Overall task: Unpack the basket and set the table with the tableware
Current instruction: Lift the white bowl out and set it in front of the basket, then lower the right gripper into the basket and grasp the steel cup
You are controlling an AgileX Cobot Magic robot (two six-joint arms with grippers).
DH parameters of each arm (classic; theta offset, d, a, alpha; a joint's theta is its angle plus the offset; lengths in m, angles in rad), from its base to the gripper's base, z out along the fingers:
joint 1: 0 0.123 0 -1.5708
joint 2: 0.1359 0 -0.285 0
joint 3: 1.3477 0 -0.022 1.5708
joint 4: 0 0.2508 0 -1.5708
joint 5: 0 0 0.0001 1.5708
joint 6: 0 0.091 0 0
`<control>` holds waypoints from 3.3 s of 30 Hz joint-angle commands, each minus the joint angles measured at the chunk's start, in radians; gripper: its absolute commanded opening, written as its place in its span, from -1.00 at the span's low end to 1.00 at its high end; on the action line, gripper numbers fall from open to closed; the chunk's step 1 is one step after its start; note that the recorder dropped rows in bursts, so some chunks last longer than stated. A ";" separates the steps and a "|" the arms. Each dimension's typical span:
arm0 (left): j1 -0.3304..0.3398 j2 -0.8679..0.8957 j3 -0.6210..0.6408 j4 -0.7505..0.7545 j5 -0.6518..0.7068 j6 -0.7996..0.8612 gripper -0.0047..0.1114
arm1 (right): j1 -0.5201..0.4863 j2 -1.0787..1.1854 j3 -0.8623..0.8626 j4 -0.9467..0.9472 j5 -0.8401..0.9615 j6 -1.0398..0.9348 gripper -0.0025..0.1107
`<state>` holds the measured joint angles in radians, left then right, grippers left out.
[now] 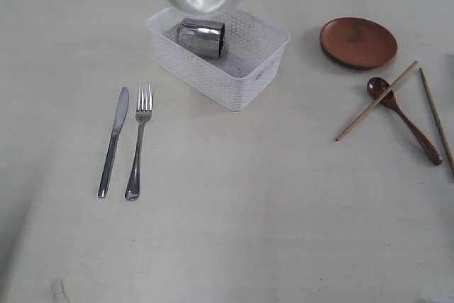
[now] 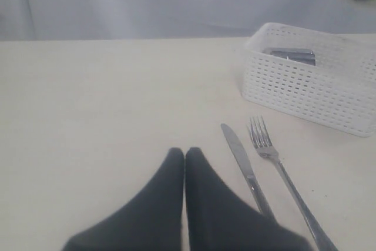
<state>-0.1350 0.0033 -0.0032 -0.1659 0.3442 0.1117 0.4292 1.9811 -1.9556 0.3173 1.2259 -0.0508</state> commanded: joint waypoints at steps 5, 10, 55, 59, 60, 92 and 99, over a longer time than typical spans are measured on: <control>-0.008 -0.003 0.003 0.002 -0.002 -0.001 -0.92 | 0.089 -0.131 0.370 0.026 -0.023 -0.060 -0.96; -0.008 -0.003 0.003 0.002 -0.002 -0.001 -0.92 | 0.135 -0.136 0.540 0.040 -0.071 -0.100 -0.96; -0.008 -0.003 0.003 0.005 -0.002 -0.003 -0.92 | -0.079 -0.115 0.530 0.235 -0.148 -0.227 -0.22; -0.008 -0.003 0.003 0.005 -0.002 -0.001 -0.92 | -0.077 -0.145 0.413 0.237 -0.204 -0.216 -0.22; -0.008 -0.003 0.003 0.005 -0.002 -0.001 -0.92 | -0.073 -0.142 0.382 0.240 -0.223 -0.203 -0.22; -0.008 -0.003 0.003 0.005 -0.002 -0.001 -0.92 | -0.006 0.414 -0.165 0.023 -0.222 0.255 -0.28; -0.008 -0.003 0.003 0.005 -0.002 -0.001 -0.92 | -0.006 0.456 -0.165 0.036 -0.271 0.252 -0.28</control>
<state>-0.1350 0.0033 -0.0032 -0.1659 0.3442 0.1117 0.4295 2.4194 -2.1159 0.3488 0.9829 0.2012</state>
